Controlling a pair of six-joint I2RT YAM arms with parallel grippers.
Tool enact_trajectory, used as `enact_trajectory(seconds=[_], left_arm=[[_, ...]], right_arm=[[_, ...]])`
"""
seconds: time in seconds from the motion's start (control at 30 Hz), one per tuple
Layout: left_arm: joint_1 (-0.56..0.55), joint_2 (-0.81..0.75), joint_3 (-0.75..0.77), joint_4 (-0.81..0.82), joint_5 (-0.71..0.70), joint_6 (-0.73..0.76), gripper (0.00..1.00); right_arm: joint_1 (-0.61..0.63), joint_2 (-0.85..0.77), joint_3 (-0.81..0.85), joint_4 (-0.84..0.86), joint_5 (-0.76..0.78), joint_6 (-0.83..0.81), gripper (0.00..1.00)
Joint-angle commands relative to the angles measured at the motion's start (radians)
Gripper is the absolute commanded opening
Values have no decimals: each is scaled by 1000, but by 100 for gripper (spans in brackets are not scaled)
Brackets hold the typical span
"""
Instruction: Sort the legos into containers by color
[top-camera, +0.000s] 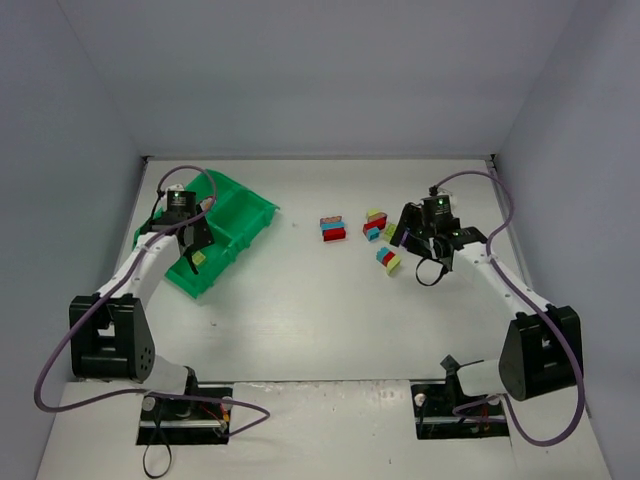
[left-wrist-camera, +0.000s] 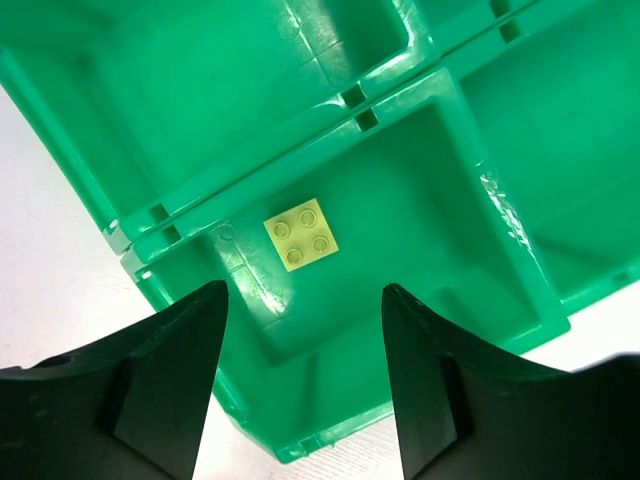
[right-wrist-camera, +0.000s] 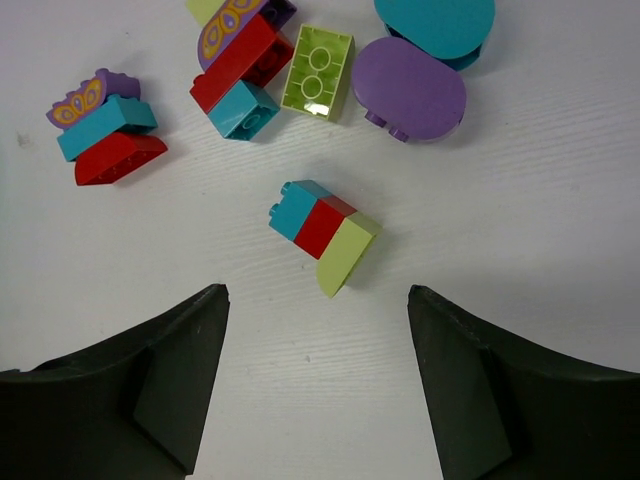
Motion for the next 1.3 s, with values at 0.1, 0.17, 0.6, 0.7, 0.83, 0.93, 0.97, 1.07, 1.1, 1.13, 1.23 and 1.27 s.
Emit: enact_trajectory(seconds=[0.1,0.17,0.6,0.7,0.83,0.93,0.97,1.07,1.1,1.13,1.23,1.27], left_arm=[[3,-137,69,-13,54,11,58],[-5,-160,73,-23,105,4,63],[-221,-231,127,-169,111,8,76],[-240,-237,112,-177,133,-7,76],[-250,-266,79,-180,136,-10,76],[-252,-288,61,-181,136,-9,76],[-252,-292,56,-183,136,-9,76],[-252,-300,47,-183,137,-9,76],[-252,-300,46,-183,139,-10,76],[-251,-302,43,-183,140,-10,76],[-252,-302,40,-183,145,-15,76],[-252,-303,38,-181,146,-15,76]], right_arm=[[40,65,56,25,71,8,62],[48,102,83,25,86,8,61],[69,356,238,34,166,2,56],[69,412,273,37,181,-3,54],[68,472,306,40,209,8,53],[68,513,333,44,201,17,53],[68,522,339,46,201,20,53],[68,561,364,49,203,25,56],[68,579,370,49,204,29,56],[68,590,382,51,206,31,56],[68,625,401,52,232,45,57],[68,642,404,52,237,48,57]])
